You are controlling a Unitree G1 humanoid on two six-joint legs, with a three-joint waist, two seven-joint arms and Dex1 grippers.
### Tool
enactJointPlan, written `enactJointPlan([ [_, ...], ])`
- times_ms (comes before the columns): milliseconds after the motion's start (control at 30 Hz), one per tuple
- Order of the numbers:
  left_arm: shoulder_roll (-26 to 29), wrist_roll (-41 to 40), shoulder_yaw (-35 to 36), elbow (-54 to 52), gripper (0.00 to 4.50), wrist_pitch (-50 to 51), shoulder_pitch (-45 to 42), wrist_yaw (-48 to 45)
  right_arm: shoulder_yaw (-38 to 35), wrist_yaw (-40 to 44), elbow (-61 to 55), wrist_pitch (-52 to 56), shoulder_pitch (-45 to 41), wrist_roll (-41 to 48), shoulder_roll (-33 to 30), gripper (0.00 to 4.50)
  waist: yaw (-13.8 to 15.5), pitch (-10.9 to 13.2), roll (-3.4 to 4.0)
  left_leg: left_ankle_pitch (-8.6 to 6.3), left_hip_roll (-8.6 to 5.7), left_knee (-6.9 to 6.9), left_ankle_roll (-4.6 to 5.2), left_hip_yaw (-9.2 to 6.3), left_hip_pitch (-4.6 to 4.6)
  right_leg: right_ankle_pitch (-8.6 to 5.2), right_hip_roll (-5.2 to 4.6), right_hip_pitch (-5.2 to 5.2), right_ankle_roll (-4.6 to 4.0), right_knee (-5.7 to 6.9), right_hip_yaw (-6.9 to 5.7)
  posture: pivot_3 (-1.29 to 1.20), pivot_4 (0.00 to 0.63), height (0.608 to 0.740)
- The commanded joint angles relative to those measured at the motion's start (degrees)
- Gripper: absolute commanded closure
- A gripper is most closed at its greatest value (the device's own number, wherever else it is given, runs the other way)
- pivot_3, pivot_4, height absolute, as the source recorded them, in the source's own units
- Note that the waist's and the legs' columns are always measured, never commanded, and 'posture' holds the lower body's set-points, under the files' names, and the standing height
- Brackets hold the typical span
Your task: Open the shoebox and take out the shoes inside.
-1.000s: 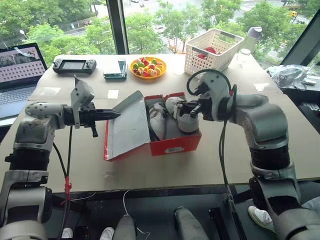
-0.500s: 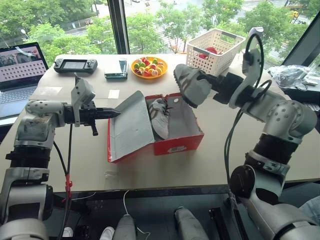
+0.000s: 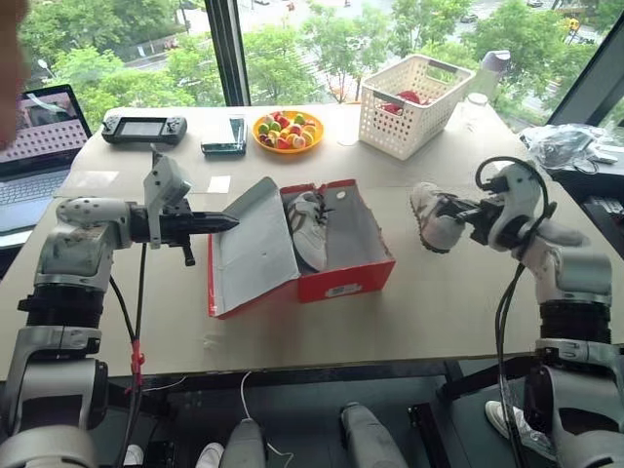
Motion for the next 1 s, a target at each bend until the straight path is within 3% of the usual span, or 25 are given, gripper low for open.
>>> enactJointPlan([
  [33,0.55,-0.38,0.88,-2.2,4.5,-0.18,-0.12,0.13,0.99,3.23,3.91,-9.54,-1.15,-1.2,-2.38,4.48,-0.51,0.0,0.0,0.0,0.0,0.0,0.0,0.0,0.0,0.0,0.0,0.0,0.0,0.01,0.0,0.0,0.15,0.693],
  [300,0.16,-0.7,0.84,-3.19,4.5,0.31,0.67,0.41,6.89,4.09,19.99,-22.81,-4.27,-8.25,-5.4,4.48,-0.74,0.0,0.0,0.01,-0.02,0.0,-0.01,0.0,0.05,0.01,0.0,0.05,0.01,0.01,0.02,0.0,0.15,0.693],
  [567,-0.03,-0.87,0.99,-3.57,4.5,0.57,0.99,0.69,6.89,3.02,19.18,-22.48,-4.27,-8.16,-5.12,1.87,-0.87,0.0,-0.01,0.01,-0.01,0.05,-0.02,-0.02,0.6,0.01,0.0,0.75,0.05,-0.03,0.01,0.0,0.15,0.693],
  [733,-0.62,-0.84,0.78,-3.4,4.5,0.41,0.77,0.86,6.86,3.72,6.58,-15.87,-0.9,-7.5,-6.39,0.22,-0.96,0.0,-0.01,0.01,-0.02,0.05,-0.02,-0.02,0.89,0.0,0.01,0.98,0.06,-0.04,0.03,0.0,0.15,0.693],
  [767,-0.77,-0.83,0.72,-3.38,4.5,0.44,0.68,0.9,6.62,4.27,1.94,-13.52,0.33,-6.84,-6.88,0.03,-0.96,0.0,-0.01,0.01,-0.01,0.04,-0.02,-0.02,0.9,0.0,0.01,0.98,0.06,-0.03,0.03,0.0,0.15,0.693],
  [1000,-1.37,-0.47,0.37,-2.43,4.5,0.05,-0.04,0.63,4.41,8.53,-24.95,2.35,3.28,0.81,-8.27,0.03,-0.79,0.01,0.01,0.01,-0.02,0.04,-0.02,-0.01,0.84,-0.01,0.01,0.95,0.06,-0.03,0.06,0.0,0.15,0.693],
])
